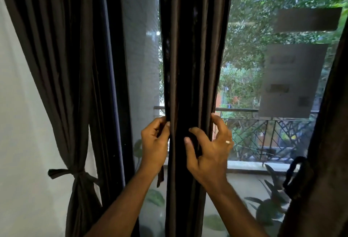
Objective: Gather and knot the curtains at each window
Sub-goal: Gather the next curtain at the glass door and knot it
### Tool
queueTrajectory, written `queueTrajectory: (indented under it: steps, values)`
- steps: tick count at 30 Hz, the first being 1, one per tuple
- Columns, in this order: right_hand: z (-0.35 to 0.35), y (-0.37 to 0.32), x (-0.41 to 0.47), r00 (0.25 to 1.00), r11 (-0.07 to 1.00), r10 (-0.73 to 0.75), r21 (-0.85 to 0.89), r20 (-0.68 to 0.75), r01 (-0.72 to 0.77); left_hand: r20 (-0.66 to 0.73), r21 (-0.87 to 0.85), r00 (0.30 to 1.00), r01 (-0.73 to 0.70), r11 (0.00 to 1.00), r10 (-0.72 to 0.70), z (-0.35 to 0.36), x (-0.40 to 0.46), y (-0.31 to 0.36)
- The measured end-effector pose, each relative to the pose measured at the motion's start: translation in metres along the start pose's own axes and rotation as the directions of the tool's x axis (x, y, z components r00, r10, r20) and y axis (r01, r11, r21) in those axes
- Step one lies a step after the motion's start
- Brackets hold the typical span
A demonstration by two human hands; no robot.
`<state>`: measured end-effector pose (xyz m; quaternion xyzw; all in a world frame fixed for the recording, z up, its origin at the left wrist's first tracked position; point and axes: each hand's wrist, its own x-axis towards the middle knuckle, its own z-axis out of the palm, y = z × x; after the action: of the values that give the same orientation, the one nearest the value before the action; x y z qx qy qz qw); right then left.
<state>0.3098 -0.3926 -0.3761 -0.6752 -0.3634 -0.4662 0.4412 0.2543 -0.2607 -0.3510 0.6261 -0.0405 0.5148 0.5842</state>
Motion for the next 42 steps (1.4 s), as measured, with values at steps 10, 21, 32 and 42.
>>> queueTrajectory:
  steps: [10,21,32,42]
  values:
    - [0.007,-0.031,-0.006,1.000,0.981,0.023,-0.195,-0.010,-0.025,-0.083,0.252,0.985,-0.126,0.959,0.151,-0.023,0.000,0.021]
    - [0.000,-0.034,-0.016,0.999,0.995,-0.016,-0.100,0.041,0.020,-0.046,0.445,0.970,-0.195,0.874,0.240,-0.007,-0.023,0.052]
    - [-0.031,-0.024,-0.018,0.991,0.971,0.123,0.200,0.054,-0.131,-0.099,0.543,0.957,-0.177,0.821,0.272,0.010,-0.038,0.067]
    - [-0.012,-0.019,-0.023,0.977,0.960,0.212,0.183,0.025,-0.212,-0.108,0.603,0.954,-0.160,0.781,0.279,-0.008,-0.031,0.054]
